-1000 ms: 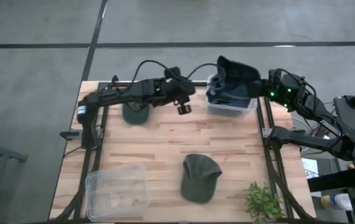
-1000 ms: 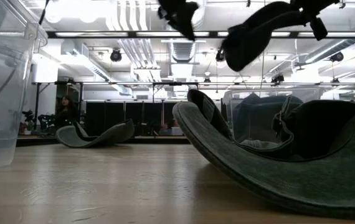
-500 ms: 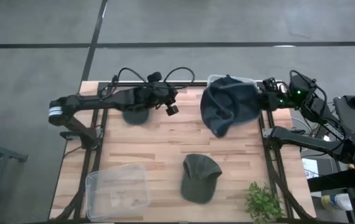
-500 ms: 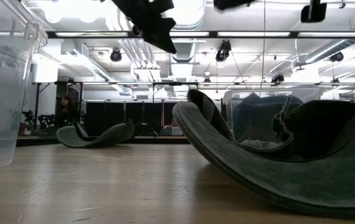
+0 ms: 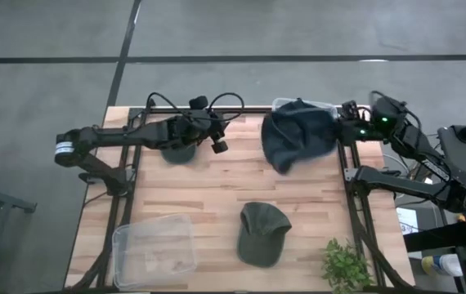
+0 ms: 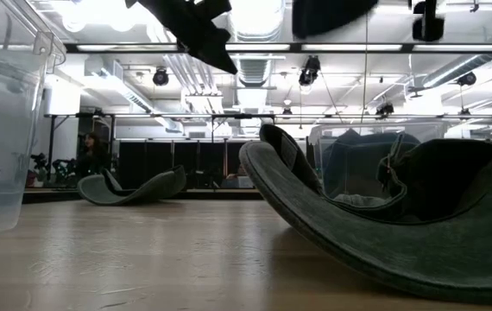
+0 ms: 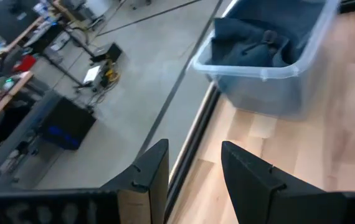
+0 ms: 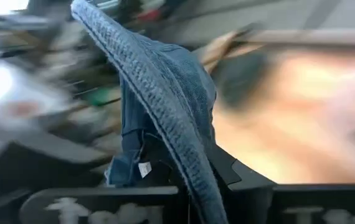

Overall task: Pick & Place hat
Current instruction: Put the blue cap into the top transparent bin

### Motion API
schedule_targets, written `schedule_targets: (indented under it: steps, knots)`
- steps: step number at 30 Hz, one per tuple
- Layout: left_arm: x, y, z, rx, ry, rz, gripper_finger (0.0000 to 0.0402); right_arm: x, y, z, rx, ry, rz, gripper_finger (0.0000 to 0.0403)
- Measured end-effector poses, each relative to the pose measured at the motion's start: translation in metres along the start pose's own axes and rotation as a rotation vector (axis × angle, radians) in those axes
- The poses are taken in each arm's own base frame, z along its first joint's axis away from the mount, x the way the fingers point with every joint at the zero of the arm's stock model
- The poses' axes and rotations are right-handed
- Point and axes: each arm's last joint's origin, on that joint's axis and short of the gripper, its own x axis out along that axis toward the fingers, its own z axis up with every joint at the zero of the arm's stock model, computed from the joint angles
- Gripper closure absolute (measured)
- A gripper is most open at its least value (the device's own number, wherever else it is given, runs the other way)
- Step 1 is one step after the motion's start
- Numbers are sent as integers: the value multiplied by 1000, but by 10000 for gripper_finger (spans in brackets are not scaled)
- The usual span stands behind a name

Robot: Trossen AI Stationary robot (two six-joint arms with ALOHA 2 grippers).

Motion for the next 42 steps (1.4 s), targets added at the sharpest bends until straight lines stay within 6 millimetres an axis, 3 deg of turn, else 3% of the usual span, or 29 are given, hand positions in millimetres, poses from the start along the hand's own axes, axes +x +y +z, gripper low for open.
schedule_targets:
  steps: [4, 7, 15, 25, 35, 42]
  knots:
    - [0, -2, 1, -1, -23, -62, 262, 10, -22, -1, -104, -74, -346, 391]
    - [0, -2, 1, -2, -25, -69, 262, 16, -30, 3, -134, -111, -471, 391]
    - [0, -2, 1, -7, -22, -70, 262, 33, -55, 21, -43, -168, -602, 391]
    - [0, -3, 0, -29, -14, -73, 262, 45, -100, 25, 74, -101, -714, 391]
    - [0, -3, 0, -29, -14, -73, 262, 48, -108, 26, 42, -69, -741, 384]
    - [0, -3, 0, -28, -14, -73, 262, 44, -108, 23, 42, -33, -766, 339]
